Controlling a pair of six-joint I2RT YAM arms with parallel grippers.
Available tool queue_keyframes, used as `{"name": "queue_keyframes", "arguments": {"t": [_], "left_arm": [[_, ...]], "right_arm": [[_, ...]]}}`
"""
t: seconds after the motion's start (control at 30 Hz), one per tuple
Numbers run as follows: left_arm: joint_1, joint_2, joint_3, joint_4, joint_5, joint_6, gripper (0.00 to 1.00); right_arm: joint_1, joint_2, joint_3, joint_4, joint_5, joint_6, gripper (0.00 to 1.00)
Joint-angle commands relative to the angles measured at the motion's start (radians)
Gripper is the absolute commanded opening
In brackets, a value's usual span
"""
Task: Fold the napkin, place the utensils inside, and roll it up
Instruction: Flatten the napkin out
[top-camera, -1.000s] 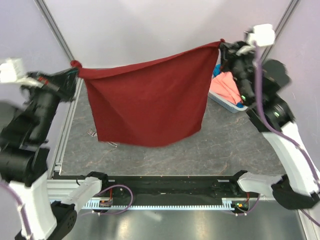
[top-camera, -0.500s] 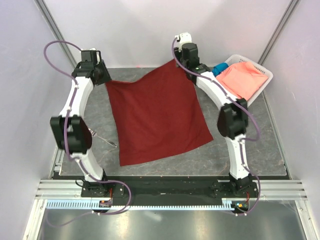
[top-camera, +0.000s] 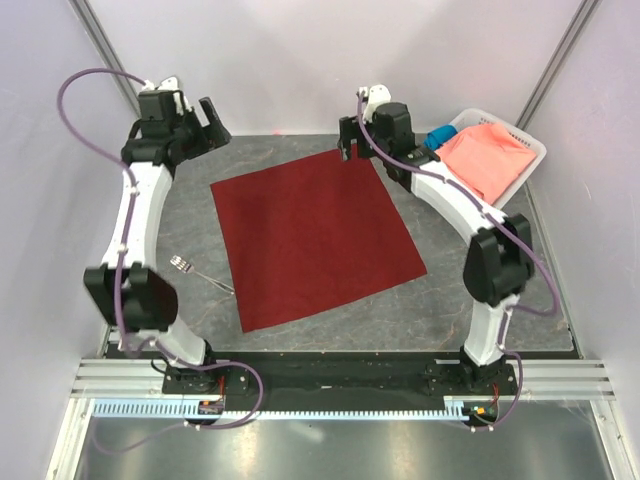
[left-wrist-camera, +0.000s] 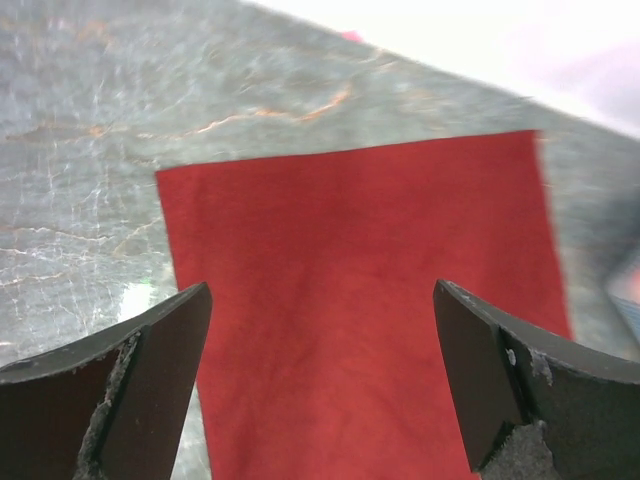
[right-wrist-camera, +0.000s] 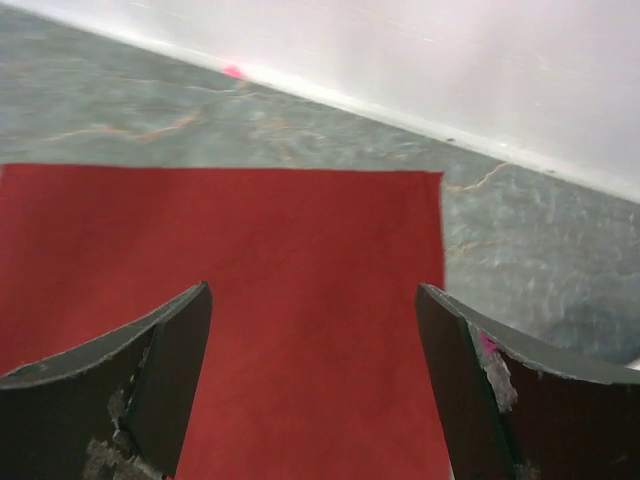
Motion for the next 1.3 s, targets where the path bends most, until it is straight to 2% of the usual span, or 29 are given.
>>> {"name": "queue_keyframes", "arguments": {"t": [0.0,0.17,0.3,0.33,0.43,0.53,0.63,0.83,1.27], "left_arm": [[0.001,-0.182,-0.077,0.018,0.105,0.047,1.0],[0.0,-0.336,-0.264,0.018,0.115,0.113,1.0],[0.029,-0.517,-0.46,0.117,-0.061,0.113,1.0],[0.049,-0.548,-0.543,0.162,-0.061,0.101,1.0],[0.097,-0.617,-0.654,0.206,-0.014,0.081,1.0],[0.1,-0.653,-0.686,0.243,0.075,0.056,1.0],[0.098,-0.662,-0.695,0.251,0.1,0.048,1.0],[0.097,-0.666,-0.692,0.24,0.103,0.056,1.0],[0.097,-0.677,-0.685,0.233,0.061,0.077,1.0]], "right_arm": [[0.07,-0.182,-0.171,0.052,-0.084,0.099,0.91],[0.199,-0.273,-0.379,0.053,-0.1,0.156,0.89],[0.366,-0.305,-0.478,0.073,-0.079,0.183,0.84],[0.394,-0.302,-0.503,0.075,-0.065,0.183,0.84],[0.478,-0.273,-0.526,0.077,-0.035,0.219,0.83],[0.508,-0.229,-0.546,0.089,-0.03,0.252,0.82],[0.511,-0.183,-0.558,0.098,-0.007,0.263,0.84],[0.511,-0.117,-0.568,0.095,0.018,0.291,0.87],[0.5,-0.077,-0.661,0.014,0.065,0.314,0.89]]}}
